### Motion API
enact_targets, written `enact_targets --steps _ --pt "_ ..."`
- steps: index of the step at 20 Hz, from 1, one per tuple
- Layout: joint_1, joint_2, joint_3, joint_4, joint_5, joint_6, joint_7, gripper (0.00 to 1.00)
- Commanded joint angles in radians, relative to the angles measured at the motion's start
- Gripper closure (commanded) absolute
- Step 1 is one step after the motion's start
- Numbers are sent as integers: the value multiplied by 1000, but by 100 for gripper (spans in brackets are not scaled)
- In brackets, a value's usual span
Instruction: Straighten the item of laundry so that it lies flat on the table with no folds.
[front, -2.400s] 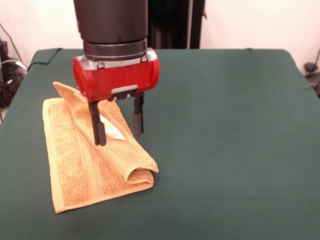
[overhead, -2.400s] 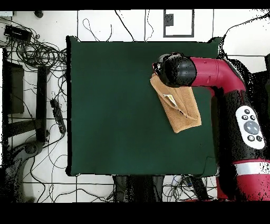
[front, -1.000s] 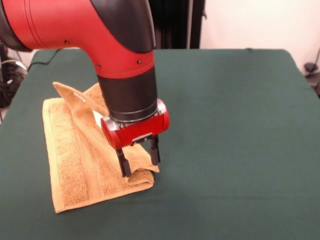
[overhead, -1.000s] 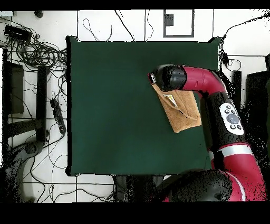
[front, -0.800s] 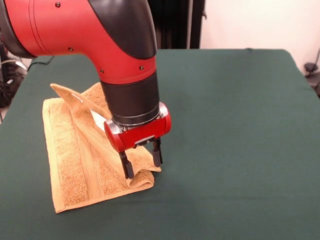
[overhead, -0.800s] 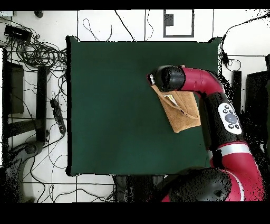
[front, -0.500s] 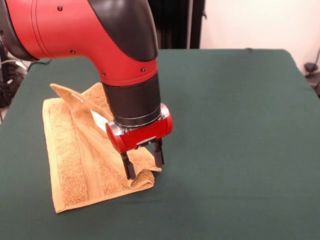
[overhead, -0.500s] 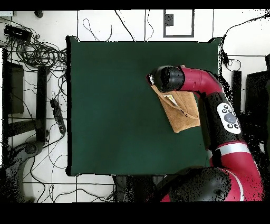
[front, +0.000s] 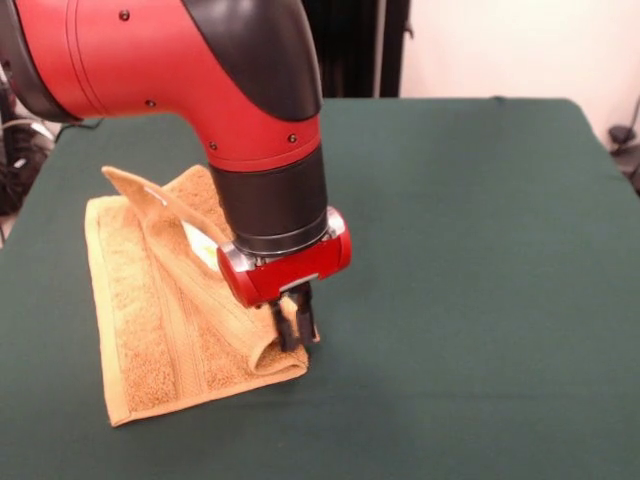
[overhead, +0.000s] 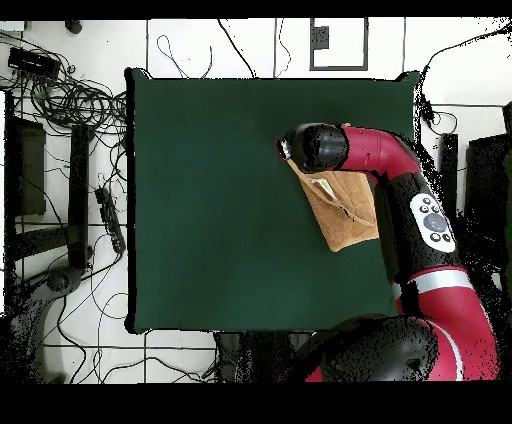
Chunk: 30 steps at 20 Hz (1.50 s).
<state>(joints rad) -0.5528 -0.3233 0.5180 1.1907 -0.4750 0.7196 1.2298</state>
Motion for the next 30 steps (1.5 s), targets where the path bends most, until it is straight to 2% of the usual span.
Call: enact_targets --steps 1,22,26,27,30 --pt "9 4 109 16 -28 88 -259 100" --pt "30 -25 89 16 -36 101 -222 100" --pt "16 -28 102 35 -38 69 -228 100" --pt "11 -29 106 40 -38 60 -229 0" --pt "17 -34 97 39 -40 69 -221 0"
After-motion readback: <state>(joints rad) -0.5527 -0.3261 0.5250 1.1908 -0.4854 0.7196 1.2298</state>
